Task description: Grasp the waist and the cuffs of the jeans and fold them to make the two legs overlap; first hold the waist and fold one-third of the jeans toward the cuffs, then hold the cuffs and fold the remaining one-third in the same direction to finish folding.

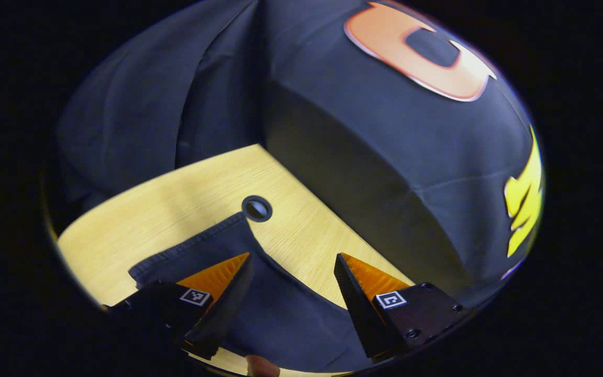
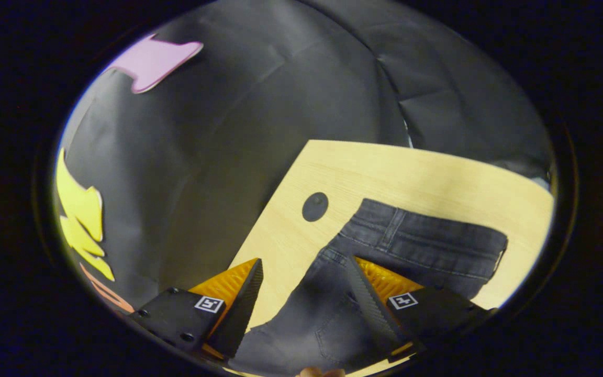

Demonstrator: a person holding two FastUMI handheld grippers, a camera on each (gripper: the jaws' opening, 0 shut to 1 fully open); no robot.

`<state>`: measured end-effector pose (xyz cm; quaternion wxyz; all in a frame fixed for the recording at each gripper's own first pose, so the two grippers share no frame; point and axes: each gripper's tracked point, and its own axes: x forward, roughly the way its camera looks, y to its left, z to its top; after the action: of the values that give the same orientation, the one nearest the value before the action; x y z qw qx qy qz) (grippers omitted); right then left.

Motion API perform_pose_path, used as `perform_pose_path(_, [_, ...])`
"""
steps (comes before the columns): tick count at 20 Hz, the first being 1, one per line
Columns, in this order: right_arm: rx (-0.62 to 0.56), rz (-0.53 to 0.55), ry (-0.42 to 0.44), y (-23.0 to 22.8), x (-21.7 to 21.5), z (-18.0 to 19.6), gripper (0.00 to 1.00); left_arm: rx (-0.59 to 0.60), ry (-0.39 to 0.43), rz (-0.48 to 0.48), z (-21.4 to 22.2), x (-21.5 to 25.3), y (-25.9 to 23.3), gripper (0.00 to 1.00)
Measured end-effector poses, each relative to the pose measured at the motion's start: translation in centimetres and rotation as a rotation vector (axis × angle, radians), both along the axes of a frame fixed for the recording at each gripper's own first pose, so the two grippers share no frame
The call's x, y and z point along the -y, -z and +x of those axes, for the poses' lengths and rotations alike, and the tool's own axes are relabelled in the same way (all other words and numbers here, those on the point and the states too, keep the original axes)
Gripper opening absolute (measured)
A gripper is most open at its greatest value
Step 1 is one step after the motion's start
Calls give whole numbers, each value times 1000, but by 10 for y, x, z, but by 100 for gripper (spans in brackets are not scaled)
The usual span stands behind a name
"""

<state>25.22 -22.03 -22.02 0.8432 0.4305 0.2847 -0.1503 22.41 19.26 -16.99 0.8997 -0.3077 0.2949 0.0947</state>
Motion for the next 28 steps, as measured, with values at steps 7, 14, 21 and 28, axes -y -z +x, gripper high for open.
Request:
perform_pose_path(7, [69,-391,24,-56,68,-61,98,368,176,335,-48,45,-127,98])
perform_pose_path(14, [-72,-209,46,14,88,-149,98,532,231,414,-149,83,-204,99])
perform_pose_path(21, [-45,322,123,46,36,-143,98,598,174,440,-216,87,-246,98])
perform_pose_path(28, [88,537,224,32,55,-123,76,614,86,438,-240,60,-273,98])
